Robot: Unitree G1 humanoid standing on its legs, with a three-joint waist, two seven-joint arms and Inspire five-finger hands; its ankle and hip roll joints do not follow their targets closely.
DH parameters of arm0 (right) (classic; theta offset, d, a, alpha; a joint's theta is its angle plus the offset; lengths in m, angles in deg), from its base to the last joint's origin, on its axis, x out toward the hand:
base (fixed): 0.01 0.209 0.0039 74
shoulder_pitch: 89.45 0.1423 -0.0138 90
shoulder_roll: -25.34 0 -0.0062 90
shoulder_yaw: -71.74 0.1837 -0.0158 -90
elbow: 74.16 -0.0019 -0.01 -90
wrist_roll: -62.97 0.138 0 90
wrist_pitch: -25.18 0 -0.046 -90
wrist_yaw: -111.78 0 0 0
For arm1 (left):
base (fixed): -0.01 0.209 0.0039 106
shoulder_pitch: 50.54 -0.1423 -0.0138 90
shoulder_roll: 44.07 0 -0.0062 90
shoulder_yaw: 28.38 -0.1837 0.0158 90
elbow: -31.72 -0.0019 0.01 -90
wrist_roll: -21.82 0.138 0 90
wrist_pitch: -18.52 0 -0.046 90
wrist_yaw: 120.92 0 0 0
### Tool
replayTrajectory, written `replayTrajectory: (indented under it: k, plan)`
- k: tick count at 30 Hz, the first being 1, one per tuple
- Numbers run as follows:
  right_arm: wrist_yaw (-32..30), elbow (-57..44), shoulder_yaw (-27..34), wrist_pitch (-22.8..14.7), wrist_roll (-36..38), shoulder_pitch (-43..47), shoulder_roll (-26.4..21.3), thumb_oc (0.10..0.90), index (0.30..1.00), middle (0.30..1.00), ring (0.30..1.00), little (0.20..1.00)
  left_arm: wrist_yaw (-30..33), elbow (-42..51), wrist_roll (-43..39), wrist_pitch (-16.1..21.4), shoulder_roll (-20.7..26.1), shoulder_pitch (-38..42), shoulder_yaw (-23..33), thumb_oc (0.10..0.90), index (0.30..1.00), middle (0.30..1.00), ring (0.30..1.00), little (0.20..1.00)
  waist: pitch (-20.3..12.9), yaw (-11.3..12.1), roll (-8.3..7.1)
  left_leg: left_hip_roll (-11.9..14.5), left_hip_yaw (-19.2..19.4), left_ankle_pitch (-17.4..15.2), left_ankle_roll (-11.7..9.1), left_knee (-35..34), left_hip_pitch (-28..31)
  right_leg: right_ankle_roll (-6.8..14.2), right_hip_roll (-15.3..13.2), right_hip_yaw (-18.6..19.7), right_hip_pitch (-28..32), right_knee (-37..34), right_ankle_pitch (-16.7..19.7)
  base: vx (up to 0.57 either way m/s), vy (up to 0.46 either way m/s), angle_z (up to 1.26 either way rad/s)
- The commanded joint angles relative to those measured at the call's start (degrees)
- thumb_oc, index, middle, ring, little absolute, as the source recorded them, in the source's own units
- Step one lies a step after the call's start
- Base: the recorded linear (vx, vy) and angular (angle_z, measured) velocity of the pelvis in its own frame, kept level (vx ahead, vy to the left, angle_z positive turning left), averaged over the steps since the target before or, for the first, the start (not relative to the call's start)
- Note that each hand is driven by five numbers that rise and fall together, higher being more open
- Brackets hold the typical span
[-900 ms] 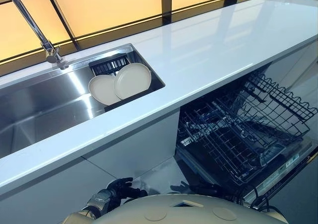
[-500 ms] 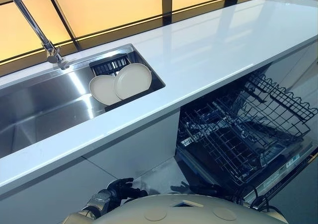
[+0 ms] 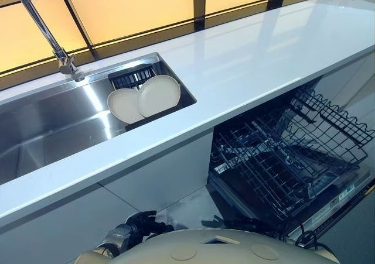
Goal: Pick up plates and place into dishwasher.
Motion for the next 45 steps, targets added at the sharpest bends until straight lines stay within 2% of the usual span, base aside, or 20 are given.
replayTrajectory:
  k: [1,5,6,7,10,14,16,20,25,29,32,34,35,36,38,40,41,43,44,45]
  plan:
    - [0.67,2.87,0.77,0.45,-1.3,3.87,0.47,0.8,0.9,0.9,0.9,0.9,-2.97,-2.06,2.22,-2.85,1.54,1.84,-1.14,0.8,0.9,0.9,0.9,0.9,1.59,0.57,-0.71,-5.99,3.6,-7.63,3.72,1.2,3.12,1.19,2.25,1.06,-3.03,4.01,-2.92,0.0,0.0,0.0]
    - [1.31,2.14,1.86,1.44,-2.42,4.46,-0.8,0.8,0.9,0.9,0.9,0.9,-21.03,4.0,-15.31,-6.8,1.49,2.71,-0.13,0.8,0.9,0.9,0.9,0.9,1.76,0.32,0.2,-6.01,3.51,-7.48,3.8,1.14,3.01,1.33,2.27,1.4,-3.18,4.02,-2.77,-0.01,0.038,-0.01]
    - [1.4,2.04,2.39,1.56,-2.9,4.53,-1.13,0.8,0.9,0.9,0.9,0.9,-27.68,8.04,-22.14,-10.01,1.28,2.5,0.59,0.8,0.9,0.9,0.9,0.9,1.82,0.5,0.51,-6.02,3.43,-7.44,3.85,1.1,2.97,1.32,2.26,1.48,-3.22,4.05,-2.71,-0.01,0.035,-0.01]
    - [1.42,2.04,2.6,1.61,-3.01,4.54,-1.25,0.8,0.9,0.9,0.9,0.9,-30.93,9.39,-25.21,-11.36,1.24,2.38,0.83,0.8,0.9,0.9,0.9,0.9,1.83,0.59,0.63,-6.03,3.37,-7.43,3.89,1.08,2.97,1.29,2.27,1.53,-3.22,4.05,-2.69,-0.01,0.034,-0.01]
    - [1.88,2.35,4.33,1.66,-4.23,4.61,-1.98,0.8,0.9,0.9,0.9,0.9,-42.79,23.95,-37.7,-21.46,1.11,0.59,1.73,0.8,0.9,0.9,0.9,0.9,1.98,1.45,1.17,-6.01,2.96,-7.56,4.08,1.04,2.91,1.18,2.14,1.68,-3.44,4.52,-2.64,0.0,0.0,0.0]
    - [2.12,2.98,4.97,0.9,-4.7,4.57,-2.02,0.8,0.9,0.9,0.9,0.9,-54.83,32.75,-43.91,-27.72,0.49,-0.12,2.43,0.8,0.9,0.9,0.9,0.9,2.17,2.13,1.21,-6.15,2.1,-7.84,4.36,0.83,2.96,0.97,2.11,1.52,-3.59,4.98,-2.82,0.0,0.0,0.0]
    - [2.19,2.98,4.92,0.55,-4.82,4.51,-1.75,0.8,0.9,0.9,0.9,0.9,-59.53,36.61,-44.54,-28.38,-0.76,-0.59,1.3,0.8,0.9,0.9,0.9,0.9,2.37,2.26,1.06,-6.16,1.83,-8.03,4.46,0.63,3.11,0.9,2.08,1.37,-3.62,5.17,-2.94,-0.03,-0.015,-0.02]
    - [2.28,2.57,4.06,0.27,-4.31,4.49,-1.08,0.8,0.9,0.9,0.9,0.9,-60.61,45.37,-49.25,-30.14,-2.03,0.09,-2.26,0.8,0.9,0.9,0.9,0.9,2.73,2.09,0.68,-6.21,1.48,-8.13,4.64,0.43,3.21,0.78,2.04,1.23,-3.63,5.33,-3.04,-0.02,-0.007,0.0]
    - [1.89,1.53,1.71,0.67,-2.72,4.58,-0.13,0.8,0.9,0.9,0.9,0.9,-52.39,61.43,-59.28,-32.67,-1.67,4.65,-10.08,0.8,0.9,0.9,0.9,0.9,2.72,1.41,0.11,-6.09,1.3,-8.26,4.81,0.43,3.11,0.84,1.97,1.11,-3.58,5.22,-2.87,-0.01,-0.015,0.03]
    - [1.89,1.27,0.21,0.7,-1.65,4.35,0.26,0.8,0.9,0.9,0.9,0.9,-49.74,69.53,-65.43,-35.16,-1.27,8.56,-14.71,0.8,0.9,0.9,0.9,0.9,2.52,0.61,-0.25,-6.0,1.41,-8.43,4.9,0.43,3.25,1.02,1.92,1.21,-3.45,5.06,-2.62,0.01,-0.02,0.02]
    - [1.27,0.18,-1.47,1.38,0.05,4.04,0.56,0.8,0.9,0.9,0.9,0.9,-44.47,77.55,-86.99,-36.63,-2.18,12.55,-16.84,0.8,0.9,0.9,0.9,0.9,2.29,-0.39,-0.7,-6.02,1.59,-8.75,5.05,0.43,3.33,1.19,1.96,1.94,-3.4,4.59,-2.24,0.01,-0.022,0.0]
    - [0.7,-0.65,-2.4,1.59,1.16,3.42,1.04,0.8,0.9,0.9,0.9,0.9,-42.41,81.56,-97.04,-33.16,-3.22,14.82,-16.67,0.8,0.9,0.9,0.9,0.9,2.14,-1.03,-1.09,-6.04,1.87,-8.95,5.11,0.43,3.4,1.23,1.98,2.25,-3.42,4.37,-1.97,0.01,-0.031,-0.03]
    - [0.21,-1.32,-2.87,1.91,1.35,3.15,1.37,0.8,0.9,0.9,0.9,0.9,-39.55,85.13,-103.1,-29.46,-3.65,16.75,-15.68,0.8,0.9,0.9,0.9,0.9,2.08,-1.4,-1.39,-6.04,2.11,-8.99,5.15,0.43,3.41,1.25,2.0,2.55,-3.5,4.22,-1.69,0.01,-0.021,-0.03]
    - [-0.17,-1.68,-3.18,2.08,1.52,2.95,1.61,0.8,0.9,0.9,0.9,0.9,-38.35,86.38,-104.78,-26.69,-3.74,17.72,-15.03,0.8,0.9,0.9,0.9,0.9,2.03,-1.62,-1.52,-6.03,2.26,-9.03,5.16,0.43,3.43,1.26,2.02,2.74,-3.54,4.16,-1.57,0.0,0.0,0.0]
    - [-0.7,-2.02,-3.77,2.06,1.75,2.4,2.01,0.8,0.9,0.9,0.9,0.9,-34.64,89.93,-104.34,-14.43,-3.86,20.46,-12.87,0.8,0.9,0.9,0.9,0.9,1.79,-2.21,-1.76,-6.04,2.71,-9.04,5.04,0.43,3.49,1.28,2.16,3.24,-3.62,3.97,-1.22,0.0,0.0,0.0]
    - [-0.94,-1.89,-3.49,2.02,1.51,2.03,1.97,0.8,0.9,0.9,0.9,0.9,-29.17,91.01,-95.14,-0.96,-2.99,22.16,-10.67,0.8,0.9,0.9,0.9,0.9,1.64,-2.62,-1.78,-6.05,3.03,-9.02,4.97,0.43,3.69,1.35,2.26,3.7,-3.54,3.8,-0.97,0.0,0.0,0.0]
    - [-1.0,-1.89,-3.21,2.02,1.07,1.78,1.77,0.8,0.9,0.9,0.9,0.9,-25.09,91.6,-86.69,6.5,-2.39,22.63,-9.01,0.8,0.9,0.9,0.9,0.9,1.58,-2.73,-1.72,-6.07,3.22,-8.98,4.96,0.43,3.75,1.34,2.3,3.93,-3.53,3.68,-0.85,0.03,0.023,-0.06]
    - [-1.24,-1.95,-2.61,1.81,0.25,1.1,1.45,0.8,0.9,0.9,0.9,0.9,-18.11,91.42,-74.87,14.16,1.17,23.1,-5.21,0.8,0.9,0.9,0.9,0.9,1.5,-2.62,-1.53,-6.13,3.23,-8.78,4.86,0.43,3.82,1.4,2.28,4.14,-3.5,3.48,-0.65,0.03,0.034,-0.11]
    - [-1.06,-1.64,-1.93,1.02,-0.24,0.16,1.0,0.8,0.9,0.9,0.9,0.9,-11.09,90.8,-66.0,19.0,5.1,22.92,-1.51,0.8,0.9,0.9,0.9,0.9,1.34,-2.3,-1.29,-6.21,3.06,-8.71,4.83,0.43,3.93,1.51,2.23,4.02,-3.37,3.32,-0.68,0.04,0.039,-0.13]
    - [-1.0,-1.49,-1.58,0.64,-0.38,-0.26,0.81,0.8,0.9,0.9,0.9,0.9,-7.77,90.6,-61.7,20.39,7.16,22.9,0.2,0.8,0.9,0.9,0.9,0.9,1.27,-2.13,-1.14,-6.26,2.9,-8.69,4.84,0.43,4.01,1.56,2.22,3.89,-3.24,3.23,-0.73,0.05,0.041,-0.09]
